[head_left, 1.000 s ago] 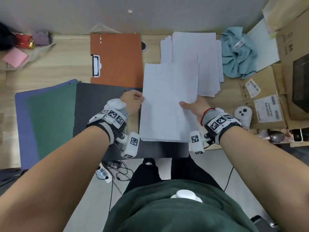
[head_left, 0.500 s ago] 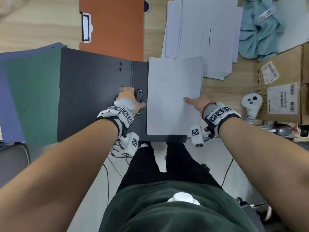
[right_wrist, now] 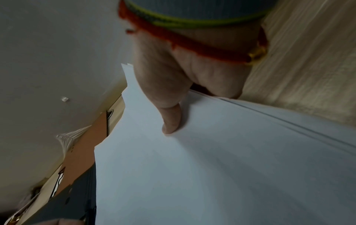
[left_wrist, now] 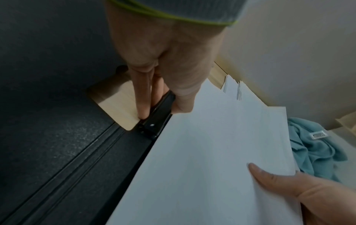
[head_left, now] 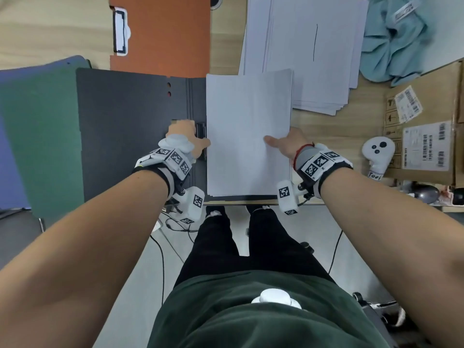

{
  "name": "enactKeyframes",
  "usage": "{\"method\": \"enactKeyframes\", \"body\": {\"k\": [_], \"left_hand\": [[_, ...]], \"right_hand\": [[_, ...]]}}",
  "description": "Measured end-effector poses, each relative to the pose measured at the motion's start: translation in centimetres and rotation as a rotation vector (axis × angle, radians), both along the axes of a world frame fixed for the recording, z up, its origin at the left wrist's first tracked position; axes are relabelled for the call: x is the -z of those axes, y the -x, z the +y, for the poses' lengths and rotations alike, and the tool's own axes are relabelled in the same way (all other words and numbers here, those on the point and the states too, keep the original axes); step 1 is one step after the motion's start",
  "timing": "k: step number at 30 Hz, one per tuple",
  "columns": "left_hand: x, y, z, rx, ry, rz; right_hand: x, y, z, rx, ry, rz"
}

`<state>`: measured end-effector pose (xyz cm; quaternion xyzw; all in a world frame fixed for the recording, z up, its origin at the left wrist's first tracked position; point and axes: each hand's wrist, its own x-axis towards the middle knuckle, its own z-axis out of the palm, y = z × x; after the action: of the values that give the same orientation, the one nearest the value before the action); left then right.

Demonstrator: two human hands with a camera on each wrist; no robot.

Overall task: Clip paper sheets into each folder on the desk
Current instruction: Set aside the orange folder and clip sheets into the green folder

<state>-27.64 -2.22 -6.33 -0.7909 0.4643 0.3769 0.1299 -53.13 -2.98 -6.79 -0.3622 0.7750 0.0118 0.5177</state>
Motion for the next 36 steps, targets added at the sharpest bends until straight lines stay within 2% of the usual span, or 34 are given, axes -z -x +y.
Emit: {"method": "enactKeyframes", "body": {"k": [8,11,15,27,36], "left_hand": [[0.6,-2.1,1.1,-0.364,0.097,0.402],[0.5,-2.4,0.9,-0.44,0.073,0.458],[0.4,-2.4,1.0,-0.467,0.061,0.483],[0.0,-2.4,0.7,-0.402,0.064,0.431],[0.6,-1.2,-0.2,-0.162,-0.001,0.162]], "right_hand": [[0.4,-1.1,0.1,0.026,-0.032,-0.042],[1.5,-1.3,0.1,0.029,0.016,-0.025],[0.6,-2.1,0.2,0.022,0.022,-0.01],[1.1,-2.3,0.2,-0.044,-0.012,0.017],[1.4,-2.4,0.2,-0.077,-0.01,0.024]]}}
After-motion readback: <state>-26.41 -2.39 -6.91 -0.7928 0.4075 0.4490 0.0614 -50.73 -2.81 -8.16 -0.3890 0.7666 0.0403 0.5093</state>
